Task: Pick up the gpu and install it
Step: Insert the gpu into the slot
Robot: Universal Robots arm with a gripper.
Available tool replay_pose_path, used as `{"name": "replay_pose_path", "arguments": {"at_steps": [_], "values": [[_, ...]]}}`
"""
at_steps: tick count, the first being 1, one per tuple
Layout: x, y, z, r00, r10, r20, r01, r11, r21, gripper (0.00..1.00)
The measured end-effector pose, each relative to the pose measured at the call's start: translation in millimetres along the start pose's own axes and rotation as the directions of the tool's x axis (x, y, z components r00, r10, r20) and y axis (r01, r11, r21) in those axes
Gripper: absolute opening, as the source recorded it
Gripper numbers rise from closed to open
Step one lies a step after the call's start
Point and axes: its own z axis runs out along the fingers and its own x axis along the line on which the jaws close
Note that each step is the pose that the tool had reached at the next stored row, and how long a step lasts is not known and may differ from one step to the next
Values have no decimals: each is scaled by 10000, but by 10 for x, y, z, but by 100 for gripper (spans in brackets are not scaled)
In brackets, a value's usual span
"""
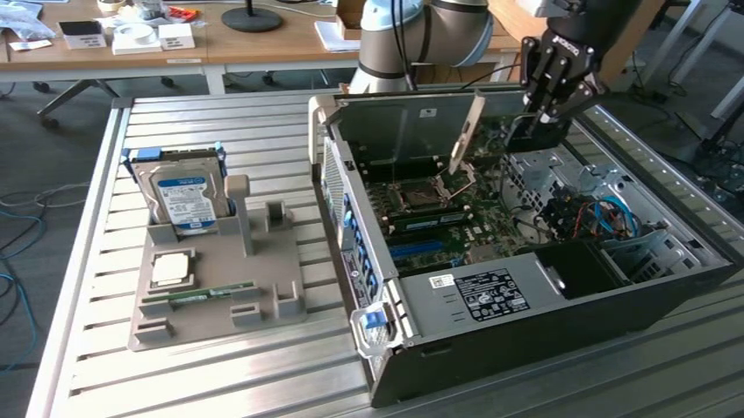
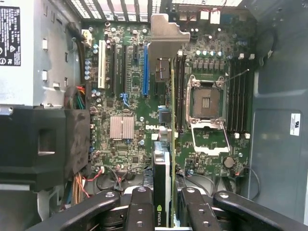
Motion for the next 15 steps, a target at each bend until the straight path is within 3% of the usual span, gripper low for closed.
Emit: {"name": "replay_pose_path", "arguments": {"at_steps": [3, 15], "values": [[0, 36, 29, 10000, 86, 0, -86, 9999, 60, 27], [1, 54, 84, 9997, 228, 3, -228, 9997, 64, 27]]}}
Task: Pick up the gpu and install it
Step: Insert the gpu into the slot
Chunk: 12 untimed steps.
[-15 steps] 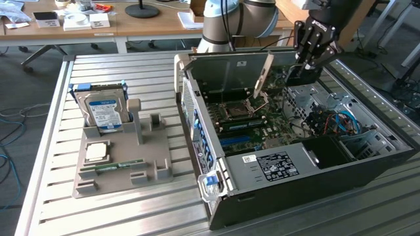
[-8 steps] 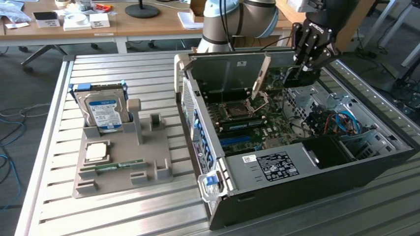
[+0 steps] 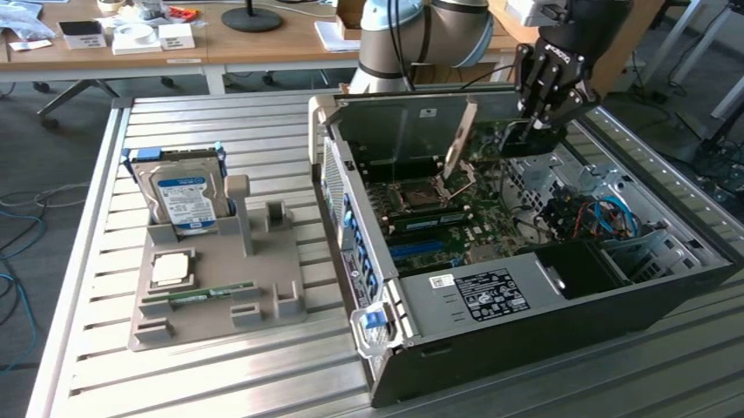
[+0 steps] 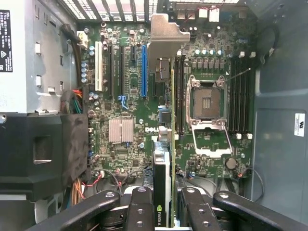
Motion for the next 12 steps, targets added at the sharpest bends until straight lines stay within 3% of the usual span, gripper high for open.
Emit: {"name": "replay_pose_path", "arguments": {"at_steps": [12], "values": [[1, 6, 37, 10000, 23, 1, -23, 10000, 1, 27]]}}
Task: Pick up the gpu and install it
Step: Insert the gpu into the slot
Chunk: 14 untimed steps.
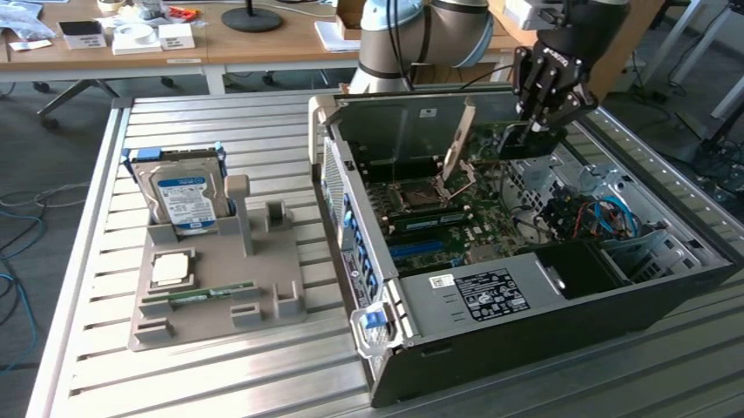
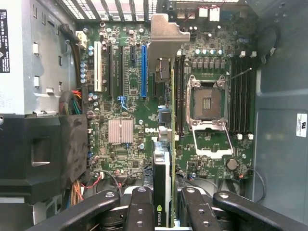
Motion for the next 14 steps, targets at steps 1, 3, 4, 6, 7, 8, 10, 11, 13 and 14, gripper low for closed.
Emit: {"name": "replay_pose_path", "arguments": {"at_steps": [1, 3, 4, 6, 7, 8, 10, 11, 13, 14], "values": [[0, 1, 9, 10000, 0, 1, 0, 10000, 0, 27], [1, 2, 27, 10000, 0, 0, 0, 10000, 0, 27], [1, 2, 36, 10000, 0, -1, 0, 10000, 0, 27], [1, 4, 55, 10000, 0, 0, 0, 10000, 0, 27], [1, 4, 65, 10000, 0, -1, 0, 10000, 0, 27], [1, 4, 72, 10000, 0, -1, 0, 10000, -1, 27], [2, 4, 77, 10000, 0, -3, 0, 10000, -1, 27], [2, 4, 77, 10000, 0, -3, 0, 10000, -1, 27], [2, 4, 78, 10000, 0, -2, 0, 10000, -1, 27], [2, 4, 78, 10000, 0, -1, 0, 10000, 0, 27]]}}
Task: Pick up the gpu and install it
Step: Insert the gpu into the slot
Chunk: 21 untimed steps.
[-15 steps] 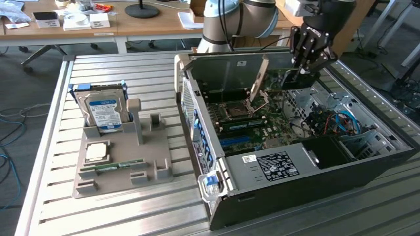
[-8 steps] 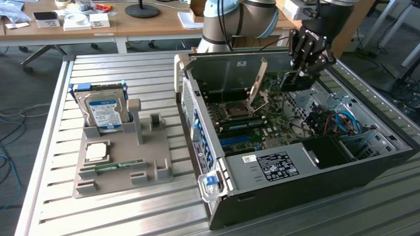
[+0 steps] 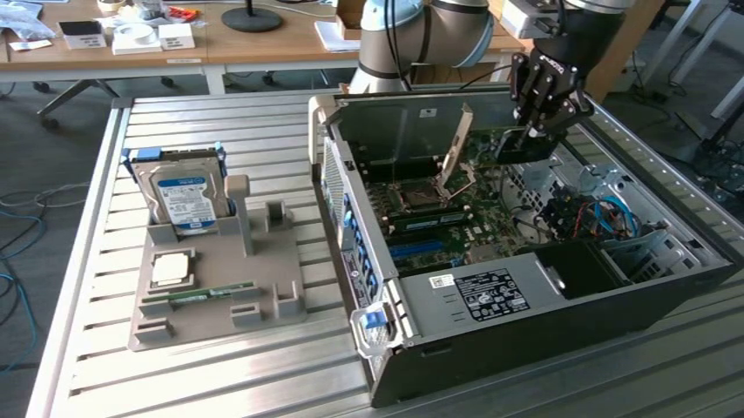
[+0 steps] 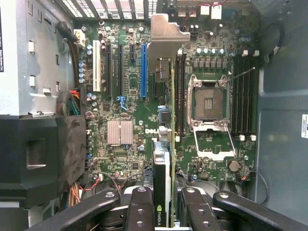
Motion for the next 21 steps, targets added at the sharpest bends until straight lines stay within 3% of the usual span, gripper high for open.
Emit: {"name": "replay_pose_path", "arguments": {"at_steps": [5, 21], "values": [[0, 0, 18, 10000, -1, 3, 1, 10000, 0, 27], [4, 17, 204, 10000, 0, 1, 0, 10000, 0, 27]]}}
